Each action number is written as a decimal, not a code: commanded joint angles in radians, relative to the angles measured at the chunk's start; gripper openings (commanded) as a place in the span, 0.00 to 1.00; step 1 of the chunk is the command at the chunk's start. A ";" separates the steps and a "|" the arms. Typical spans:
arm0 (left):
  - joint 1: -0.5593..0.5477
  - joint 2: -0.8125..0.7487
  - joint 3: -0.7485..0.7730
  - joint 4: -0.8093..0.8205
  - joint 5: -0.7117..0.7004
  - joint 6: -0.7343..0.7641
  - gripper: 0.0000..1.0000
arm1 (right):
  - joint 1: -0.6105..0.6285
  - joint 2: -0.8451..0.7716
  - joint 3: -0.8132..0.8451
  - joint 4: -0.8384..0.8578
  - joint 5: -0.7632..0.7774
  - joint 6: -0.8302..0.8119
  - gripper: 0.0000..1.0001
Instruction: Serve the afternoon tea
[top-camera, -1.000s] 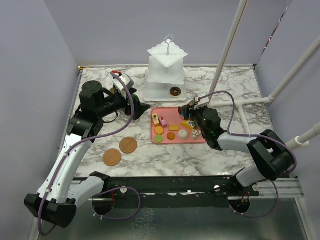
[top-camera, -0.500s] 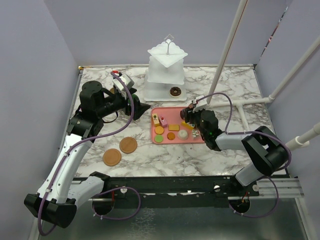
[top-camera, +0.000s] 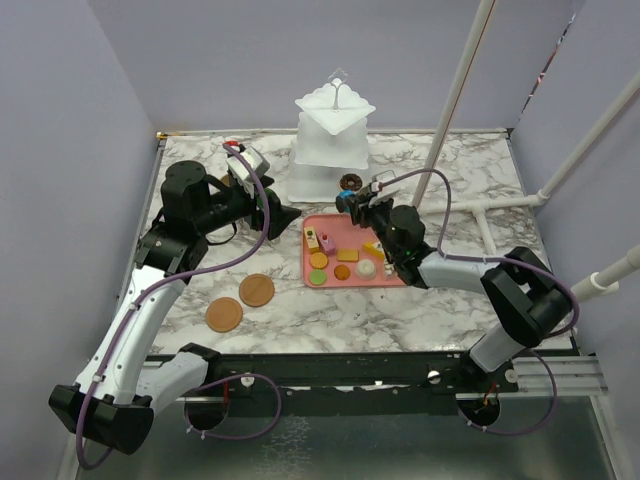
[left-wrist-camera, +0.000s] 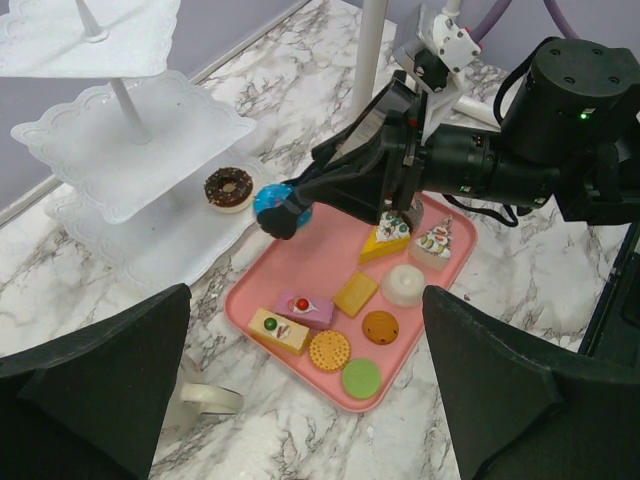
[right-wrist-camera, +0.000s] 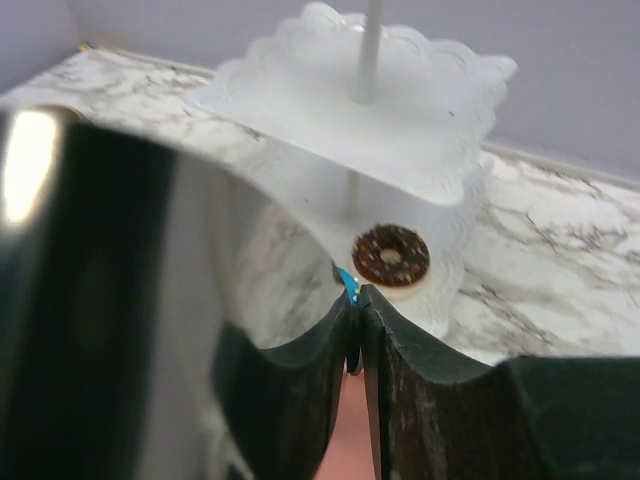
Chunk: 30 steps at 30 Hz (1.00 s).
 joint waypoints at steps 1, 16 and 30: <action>0.001 0.003 0.030 -0.005 0.018 0.009 0.99 | 0.044 0.095 0.104 0.080 -0.015 -0.019 0.39; 0.001 -0.006 0.033 -0.026 0.002 0.025 0.99 | 0.070 0.423 0.360 0.261 0.124 -0.027 0.40; 0.001 0.003 0.040 -0.039 -0.002 0.037 0.99 | 0.060 0.592 0.475 0.278 0.209 -0.035 0.43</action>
